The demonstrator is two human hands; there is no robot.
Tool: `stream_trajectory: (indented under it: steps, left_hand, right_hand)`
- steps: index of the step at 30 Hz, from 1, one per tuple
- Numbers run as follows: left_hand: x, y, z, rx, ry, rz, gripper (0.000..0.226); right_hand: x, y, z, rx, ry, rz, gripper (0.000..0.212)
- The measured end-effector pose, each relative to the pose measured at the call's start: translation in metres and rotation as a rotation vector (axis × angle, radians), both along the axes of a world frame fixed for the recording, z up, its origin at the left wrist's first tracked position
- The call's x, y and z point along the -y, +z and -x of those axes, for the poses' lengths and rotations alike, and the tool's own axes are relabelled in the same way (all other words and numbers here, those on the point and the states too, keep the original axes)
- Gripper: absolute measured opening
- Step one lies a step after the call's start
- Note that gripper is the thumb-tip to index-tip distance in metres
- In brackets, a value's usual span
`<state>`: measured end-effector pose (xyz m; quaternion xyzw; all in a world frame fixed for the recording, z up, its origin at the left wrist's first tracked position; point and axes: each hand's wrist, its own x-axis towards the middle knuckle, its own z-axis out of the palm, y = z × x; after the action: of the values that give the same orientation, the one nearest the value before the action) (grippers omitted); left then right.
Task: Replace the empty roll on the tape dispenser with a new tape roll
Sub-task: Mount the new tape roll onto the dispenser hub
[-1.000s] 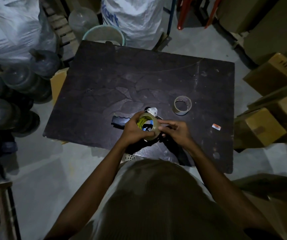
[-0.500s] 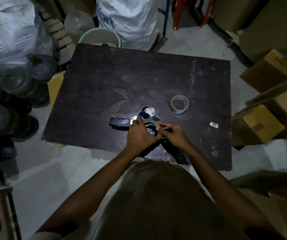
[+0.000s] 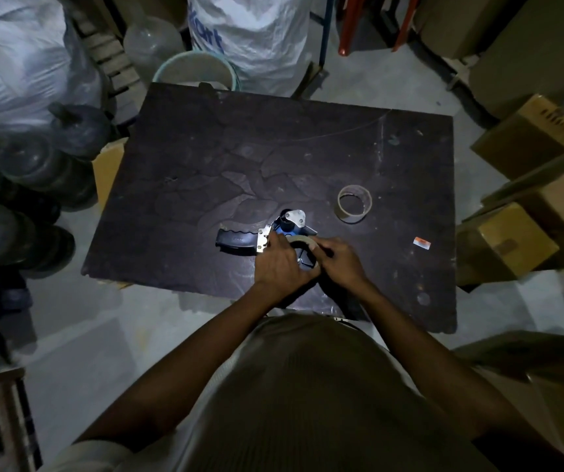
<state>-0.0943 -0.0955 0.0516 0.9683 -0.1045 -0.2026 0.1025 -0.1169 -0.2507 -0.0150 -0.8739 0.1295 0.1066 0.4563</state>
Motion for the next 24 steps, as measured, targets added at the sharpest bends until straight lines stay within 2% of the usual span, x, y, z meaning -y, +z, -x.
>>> stream_trajectory:
  steps: [4, 10, 13, 15, 16, 18, 21, 24]
  left_hand:
    - [-0.001, -0.014, -0.003, -0.045, -0.132, -0.126, 0.109]
    - [-0.006, -0.017, -0.011, -0.074, -0.232, -0.183, 0.101]
    - [-0.029, -0.009, -0.023, 0.054, -0.198, -0.079, 0.078]
    - [-0.054, -0.008, -0.033, 0.171, -0.095, 0.031, 0.056]
    - [-0.065, -0.010, -0.038, 0.175, -0.036, 0.048, 0.053]
    - [-0.081, -0.016, -0.048, 0.097, 0.010, 0.002, 0.061]
    - [-0.086, -0.028, -0.051, -0.015, -0.036, -0.051, 0.059]
    - [-0.081, -0.029, -0.041, -0.005, -0.061, -0.115, 0.055]
  right_hand:
    - [-0.003, -0.018, 0.002, -0.108, 0.053, 0.081, 0.028]
    - [-0.005, -0.012, 0.009, -0.173, -0.069, -0.100, 0.032]
    - [-0.010, -0.002, 0.017, -0.210, -0.057, -0.238, 0.040]
    - [-0.012, -0.003, 0.018, -0.219, -0.006, -0.184, 0.053]
    - [-0.013, -0.005, 0.018, -0.227, 0.002, -0.138, 0.058]
    - [-0.015, -0.006, 0.014, -0.225, -0.026, -0.056, 0.059]
    - [-0.016, 0.002, 0.005, -0.181, -0.096, 0.033, 0.044]
    - [-0.012, 0.004, -0.004, -0.079, -0.164, 0.101, 0.030]
